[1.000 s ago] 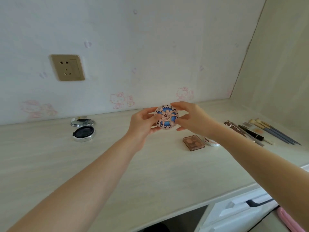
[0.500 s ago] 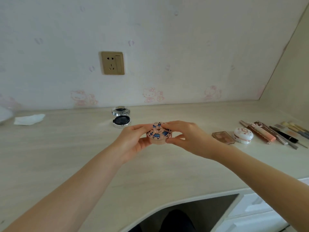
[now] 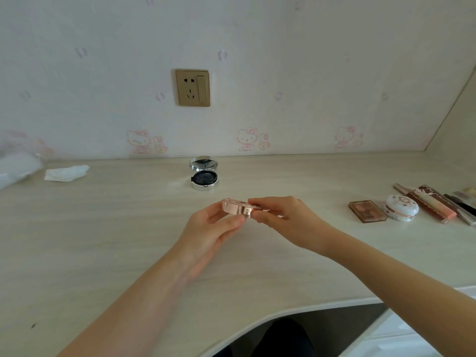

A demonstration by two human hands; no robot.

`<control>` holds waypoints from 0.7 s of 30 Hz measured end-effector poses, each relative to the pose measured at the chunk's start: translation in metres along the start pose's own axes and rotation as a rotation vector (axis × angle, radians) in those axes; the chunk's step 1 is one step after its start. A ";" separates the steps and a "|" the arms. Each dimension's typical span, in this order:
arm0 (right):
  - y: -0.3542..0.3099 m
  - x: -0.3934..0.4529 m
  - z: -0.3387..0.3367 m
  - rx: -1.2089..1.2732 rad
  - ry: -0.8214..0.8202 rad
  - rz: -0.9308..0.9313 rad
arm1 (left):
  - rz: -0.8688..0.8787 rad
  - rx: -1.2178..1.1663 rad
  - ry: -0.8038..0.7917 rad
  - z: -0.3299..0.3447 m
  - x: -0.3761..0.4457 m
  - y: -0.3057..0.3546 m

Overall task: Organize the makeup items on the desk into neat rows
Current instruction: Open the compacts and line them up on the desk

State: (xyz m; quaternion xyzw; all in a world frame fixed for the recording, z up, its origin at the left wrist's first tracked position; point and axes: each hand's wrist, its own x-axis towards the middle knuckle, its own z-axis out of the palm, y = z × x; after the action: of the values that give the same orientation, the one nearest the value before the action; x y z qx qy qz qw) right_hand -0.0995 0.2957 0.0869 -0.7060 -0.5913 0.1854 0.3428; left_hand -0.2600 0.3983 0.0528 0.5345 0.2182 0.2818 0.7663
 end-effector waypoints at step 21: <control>-0.008 0.006 -0.005 -0.240 -0.229 -0.025 | 0.018 -0.023 -0.067 -0.011 -0.005 -0.008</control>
State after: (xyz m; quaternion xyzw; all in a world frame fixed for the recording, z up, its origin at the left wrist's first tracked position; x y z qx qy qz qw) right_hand -0.1001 0.3009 0.0966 -0.7088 -0.6530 0.1885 0.1886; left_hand -0.2690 0.4002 0.0421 0.5368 0.1841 0.2732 0.7767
